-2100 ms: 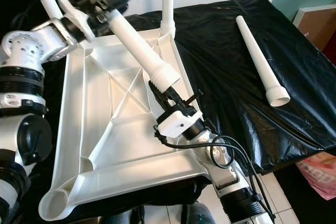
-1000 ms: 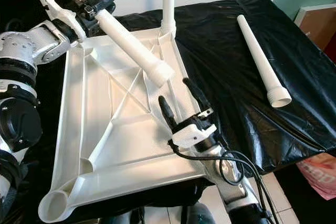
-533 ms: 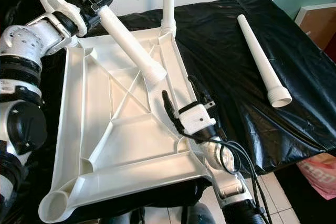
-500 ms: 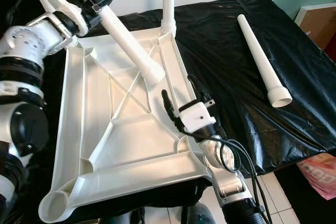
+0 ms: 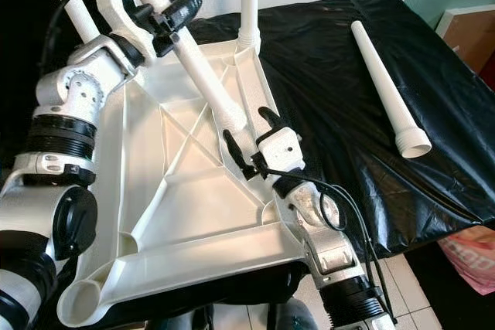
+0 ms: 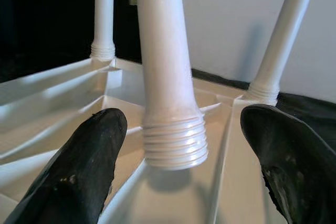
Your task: Building children table
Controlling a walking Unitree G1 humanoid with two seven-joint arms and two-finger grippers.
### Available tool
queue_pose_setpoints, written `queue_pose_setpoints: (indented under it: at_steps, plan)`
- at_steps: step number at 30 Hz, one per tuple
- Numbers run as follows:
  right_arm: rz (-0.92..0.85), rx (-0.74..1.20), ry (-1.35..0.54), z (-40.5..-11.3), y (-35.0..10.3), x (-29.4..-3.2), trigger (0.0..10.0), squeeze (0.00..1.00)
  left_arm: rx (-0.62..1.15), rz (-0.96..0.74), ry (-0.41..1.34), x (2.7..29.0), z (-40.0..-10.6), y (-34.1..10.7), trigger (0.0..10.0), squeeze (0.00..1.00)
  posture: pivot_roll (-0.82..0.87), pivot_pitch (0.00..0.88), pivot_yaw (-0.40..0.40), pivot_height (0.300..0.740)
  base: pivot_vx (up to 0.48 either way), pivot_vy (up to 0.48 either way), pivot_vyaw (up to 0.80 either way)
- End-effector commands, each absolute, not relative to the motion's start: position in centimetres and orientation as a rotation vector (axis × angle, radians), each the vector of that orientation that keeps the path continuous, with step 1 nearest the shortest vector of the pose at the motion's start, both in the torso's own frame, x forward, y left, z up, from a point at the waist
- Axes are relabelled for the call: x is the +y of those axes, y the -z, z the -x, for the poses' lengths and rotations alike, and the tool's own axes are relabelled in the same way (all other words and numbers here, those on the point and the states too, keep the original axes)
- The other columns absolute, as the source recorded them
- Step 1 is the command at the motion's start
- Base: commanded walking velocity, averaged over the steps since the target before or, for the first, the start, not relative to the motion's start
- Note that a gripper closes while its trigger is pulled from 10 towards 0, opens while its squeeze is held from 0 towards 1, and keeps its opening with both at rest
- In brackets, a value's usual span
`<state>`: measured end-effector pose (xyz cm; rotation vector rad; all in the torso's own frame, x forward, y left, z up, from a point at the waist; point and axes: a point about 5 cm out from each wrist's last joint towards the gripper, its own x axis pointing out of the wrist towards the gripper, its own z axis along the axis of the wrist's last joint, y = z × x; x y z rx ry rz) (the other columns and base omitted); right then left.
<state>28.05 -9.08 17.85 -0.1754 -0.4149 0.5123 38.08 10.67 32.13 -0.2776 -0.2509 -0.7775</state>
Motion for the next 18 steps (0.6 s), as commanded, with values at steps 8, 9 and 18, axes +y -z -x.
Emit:
queue_pose_setpoints:
  at_steps: [8, 9, 18]
  plan:
    - [0.215, -0.368, -0.543, -29.6, -18.9, -8.4, 10.0, 0.00, -0.299, 0.179, 0.863, 7.3, -36.2, -32.1, 10.0, 0.00, -0.03, 0.119, 0.007, 0.740, 0.000, 0.000, 0.00]
    - [0.215, -0.368, -0.543, -29.6, -18.9, -8.4, 10.0, 0.00, -0.299, 0.179, 0.863, 7.3, -36.2, -32.1, 10.0, 0.00, -0.03, 0.119, 0.007, 0.740, 0.000, 0.000, 0.00]
    - [0.225, -0.331, -0.487, -31.1, -19.7, -8.2, 10.0, 0.00, -0.321, 0.168, 0.892, 5.8, -34.8, -32.2, 10.0, 0.00, -0.03, 0.109, 0.006, 0.740, 0.000, 0.000, 0.00]
